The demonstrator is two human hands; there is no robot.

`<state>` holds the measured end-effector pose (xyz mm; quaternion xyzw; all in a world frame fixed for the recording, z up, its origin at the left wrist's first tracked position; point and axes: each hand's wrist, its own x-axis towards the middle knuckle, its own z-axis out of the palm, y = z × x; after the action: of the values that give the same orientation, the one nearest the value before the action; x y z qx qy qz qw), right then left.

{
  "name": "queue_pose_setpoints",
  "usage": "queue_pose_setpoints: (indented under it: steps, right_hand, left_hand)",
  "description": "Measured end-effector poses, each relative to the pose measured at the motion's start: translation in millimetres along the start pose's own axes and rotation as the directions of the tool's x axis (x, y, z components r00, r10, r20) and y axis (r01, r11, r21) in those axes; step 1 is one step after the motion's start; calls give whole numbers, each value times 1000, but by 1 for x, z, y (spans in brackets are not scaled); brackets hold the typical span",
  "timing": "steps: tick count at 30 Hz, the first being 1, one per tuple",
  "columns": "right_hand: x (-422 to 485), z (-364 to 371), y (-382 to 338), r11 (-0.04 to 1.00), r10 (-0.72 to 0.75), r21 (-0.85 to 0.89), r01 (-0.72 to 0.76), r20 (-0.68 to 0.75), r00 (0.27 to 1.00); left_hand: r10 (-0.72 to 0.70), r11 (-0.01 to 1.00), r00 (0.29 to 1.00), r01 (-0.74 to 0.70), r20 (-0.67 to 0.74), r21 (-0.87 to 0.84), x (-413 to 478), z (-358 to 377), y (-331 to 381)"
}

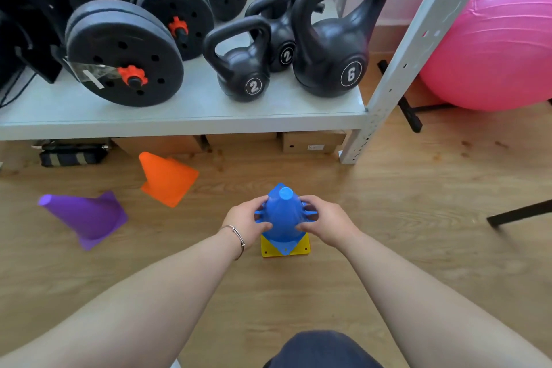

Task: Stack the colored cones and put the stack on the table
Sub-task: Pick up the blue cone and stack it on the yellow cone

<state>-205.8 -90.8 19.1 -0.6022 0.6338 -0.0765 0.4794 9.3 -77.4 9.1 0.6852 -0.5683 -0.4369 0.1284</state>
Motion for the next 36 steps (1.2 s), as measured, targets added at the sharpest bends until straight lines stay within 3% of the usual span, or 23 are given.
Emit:
queue_pose_setpoints:
  steps: [9,18,36]
  right_hand:
    - [8,27,21,998,49,-48,-50,-33,998]
    - [13,38,35,988,-1,-152,1,0,1000]
    - [31,46,49,990,-24,-139,27,28,999]
  left_hand:
    - [-12,1000,1000,12,14,20,9,21,-16]
    - [28,999,999,-30,35,40,17,40,-34]
    - [-26,1000,999,26,29,6,21,59,-43]
